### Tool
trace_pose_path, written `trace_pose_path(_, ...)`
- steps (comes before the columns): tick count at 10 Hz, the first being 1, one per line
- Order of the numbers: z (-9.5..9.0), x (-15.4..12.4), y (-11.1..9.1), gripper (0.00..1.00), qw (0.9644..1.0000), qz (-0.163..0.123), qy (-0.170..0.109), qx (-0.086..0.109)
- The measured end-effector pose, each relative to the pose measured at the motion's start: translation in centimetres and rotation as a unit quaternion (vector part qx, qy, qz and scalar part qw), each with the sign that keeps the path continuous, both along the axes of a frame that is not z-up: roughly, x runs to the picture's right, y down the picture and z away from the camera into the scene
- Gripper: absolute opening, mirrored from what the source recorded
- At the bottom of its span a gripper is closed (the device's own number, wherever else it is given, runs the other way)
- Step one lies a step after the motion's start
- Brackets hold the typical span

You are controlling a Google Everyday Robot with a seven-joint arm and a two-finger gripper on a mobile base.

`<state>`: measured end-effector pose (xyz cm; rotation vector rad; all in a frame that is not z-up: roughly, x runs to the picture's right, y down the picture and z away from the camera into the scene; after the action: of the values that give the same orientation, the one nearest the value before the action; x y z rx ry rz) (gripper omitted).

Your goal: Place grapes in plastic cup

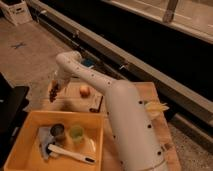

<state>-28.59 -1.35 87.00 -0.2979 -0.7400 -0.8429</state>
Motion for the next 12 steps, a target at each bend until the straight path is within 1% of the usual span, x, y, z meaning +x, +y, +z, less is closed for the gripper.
trace_pose_path(2,-3.4,1.6,-0.9,0.00,0.9997,-0.002,0.012,0.020)
trace_pose_path(3,-4.7,2.8,-0.9,0.00,0.9994,0.000,0.020,0.027)
trace_pose_path(4,-6.7,4.6,-0.6,0.00,0.9989,0.007,0.032,0.033)
trace_pose_path(5,-8.5,6.3,0.1,0.00,0.9981,0.020,0.046,0.036)
trace_pose_path(7,-11.3,9.1,2.0,0.00,0.9961,0.049,0.066,0.032)
trace_pose_path(8,-12.6,11.5,3.5,0.00,0.9937,0.073,0.082,0.023)
trace_pose_path(9,-13.3,12.7,4.6,0.00,0.9917,0.089,0.092,0.016)
trace_pose_path(10,-14.0,13.8,5.9,0.00,0.9894,0.104,0.101,0.004)
trace_pose_path(11,-14.2,14.2,6.5,0.00,0.9885,0.110,0.103,-0.001)
trace_pose_path(12,-14.2,14.2,6.5,0.00,0.9885,0.111,0.103,-0.001)
